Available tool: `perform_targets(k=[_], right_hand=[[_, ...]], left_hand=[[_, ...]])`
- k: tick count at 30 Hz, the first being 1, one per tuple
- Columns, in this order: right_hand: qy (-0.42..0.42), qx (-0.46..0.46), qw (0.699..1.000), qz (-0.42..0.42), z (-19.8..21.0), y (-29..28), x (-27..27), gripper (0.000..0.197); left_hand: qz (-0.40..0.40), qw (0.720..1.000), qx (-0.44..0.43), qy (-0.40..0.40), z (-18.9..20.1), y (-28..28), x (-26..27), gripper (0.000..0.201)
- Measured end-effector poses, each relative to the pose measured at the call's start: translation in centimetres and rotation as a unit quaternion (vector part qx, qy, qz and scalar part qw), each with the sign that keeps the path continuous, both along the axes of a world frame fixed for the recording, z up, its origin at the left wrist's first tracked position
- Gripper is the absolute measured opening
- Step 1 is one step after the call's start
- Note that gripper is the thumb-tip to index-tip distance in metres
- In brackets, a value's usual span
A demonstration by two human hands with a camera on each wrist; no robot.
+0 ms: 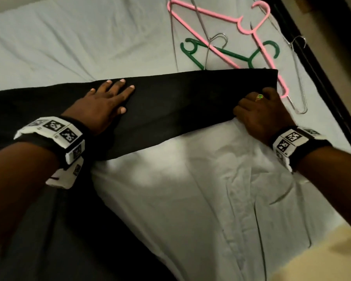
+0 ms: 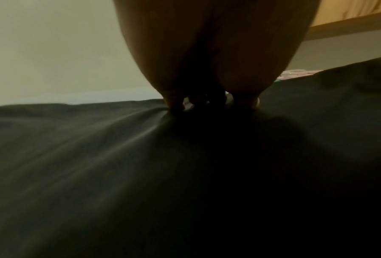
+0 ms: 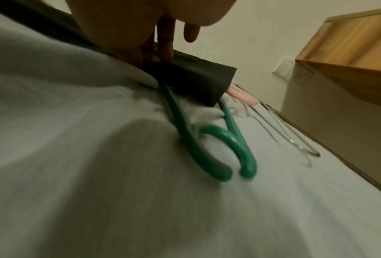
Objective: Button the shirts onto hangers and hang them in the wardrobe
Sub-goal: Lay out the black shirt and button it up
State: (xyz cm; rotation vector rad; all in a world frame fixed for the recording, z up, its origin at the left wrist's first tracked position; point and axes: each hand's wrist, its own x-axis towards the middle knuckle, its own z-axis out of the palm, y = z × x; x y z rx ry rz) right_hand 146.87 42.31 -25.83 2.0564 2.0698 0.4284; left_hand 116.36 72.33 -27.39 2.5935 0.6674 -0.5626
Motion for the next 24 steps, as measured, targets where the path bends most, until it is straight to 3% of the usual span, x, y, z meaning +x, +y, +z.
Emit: perform_targets(k=[2, 5, 8, 12, 15, 17, 19, 24], right_hand=[[-0.009, -0.001, 1.000, 0.002, 0.3, -0.5, 0.2, 0.015], [-0.026, -0.046, 0.998, -0.023, 0.5, -0.1, -0.4, 0.017], [0.012, -0.107, 0.990, -0.092, 1.6, 0.6, -1.3, 0.021], [0.099, -0.077, 0.972, -0.199, 3.1, 4.6, -5.7, 0.047], [0.172, -0.094, 0.970, -0.145, 0.6, 9.0, -13.3, 0.079], [0.191, -0.127, 0.969, -0.097, -1.9, 10.4, -17.1, 0.078], [0.194, -0.127, 0.967, -0.107, -3.3, 9.9, -16.8, 0.075], [0.184, -0.130, 0.938, -0.262, -3.5, 6.5, -10.3, 0.080]], left_hand=[[0.018, 1.000, -0.004, 0.022, 0.3, -0.2, 0.6, 0.078], [0.025, 0.998, -0.004, 0.065, 0.7, -0.9, 1.4, 0.119], [0.031, 0.996, 0.015, 0.080, 0.7, -1.6, 1.4, 0.138], [0.053, 0.995, 0.027, 0.083, 0.4, -2.6, 1.5, 0.144], [0.072, 0.994, 0.027, 0.081, 0.3, -3.1, 1.8, 0.146], [0.073, 0.993, 0.023, 0.085, 0.5, -3.2, 1.9, 0.146], [0.068, 0.994, 0.021, 0.079, 0.5, -3.1, 1.7, 0.146], [0.079, 0.995, 0.023, 0.050, 0.0, -3.1, 1.2, 0.149]])
